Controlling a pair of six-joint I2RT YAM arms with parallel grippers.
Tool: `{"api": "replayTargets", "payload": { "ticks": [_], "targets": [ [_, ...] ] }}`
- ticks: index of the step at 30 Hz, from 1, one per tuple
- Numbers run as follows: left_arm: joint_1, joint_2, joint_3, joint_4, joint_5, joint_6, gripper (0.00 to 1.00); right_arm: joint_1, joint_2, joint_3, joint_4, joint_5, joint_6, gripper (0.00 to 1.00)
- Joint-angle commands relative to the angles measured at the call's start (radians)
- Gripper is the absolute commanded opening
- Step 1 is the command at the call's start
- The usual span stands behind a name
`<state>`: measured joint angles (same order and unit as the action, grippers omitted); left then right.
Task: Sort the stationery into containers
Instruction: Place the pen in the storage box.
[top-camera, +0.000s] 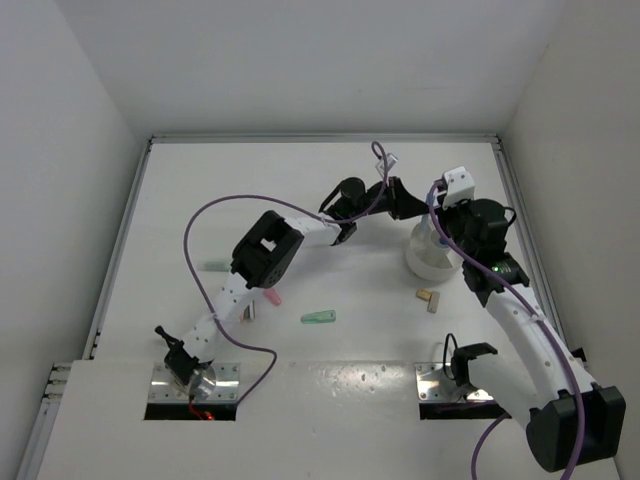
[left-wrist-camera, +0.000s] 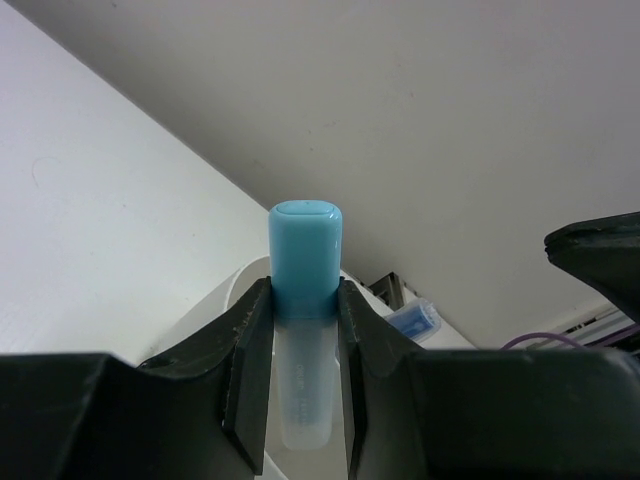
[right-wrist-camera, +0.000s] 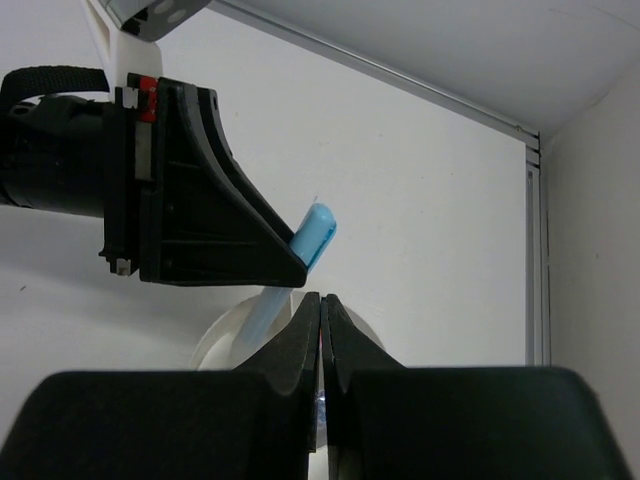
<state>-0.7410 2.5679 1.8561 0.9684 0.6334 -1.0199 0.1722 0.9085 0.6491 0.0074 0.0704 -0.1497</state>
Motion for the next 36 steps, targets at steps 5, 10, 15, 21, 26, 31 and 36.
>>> {"api": "replayTargets", "payload": {
  "ticks": [5,10,15,21,26,31,36],
  "targets": [
    [-0.034,0.021,0.08,-0.052,0.02,0.075,0.29,-0.003,0.003,0.0,0.043,0.006,0.006,0.0],
    [-0.034,0.034,0.08,-0.062,0.02,0.075,0.34,-0.003,0.003,0.0,0.043,0.006,0.006,0.0],
    [-0.034,0.023,0.08,-0.083,0.02,0.095,0.44,-0.003,0.003,0.0,0.043,0.006,0.006,0.0],
    [-0.034,0.005,0.08,-0.094,0.02,0.104,0.49,-0.003,0.003,0.0,0.043,0.006,0.006,0.0],
    [-0.012,-0.053,0.069,-0.094,0.009,0.113,0.5,-0.003,0.003,0.0,0.043,0.006,0.006,0.0],
    [0.037,-0.152,0.06,-0.17,-0.021,0.179,0.54,-0.003,-0.007,0.0,0.043,0.006,0.006,0.0],
    [0.075,-0.251,0.002,-0.191,-0.04,0.208,0.55,-0.003,-0.007,0.0,0.043,0.006,0.006,0.0]
  ]
}}
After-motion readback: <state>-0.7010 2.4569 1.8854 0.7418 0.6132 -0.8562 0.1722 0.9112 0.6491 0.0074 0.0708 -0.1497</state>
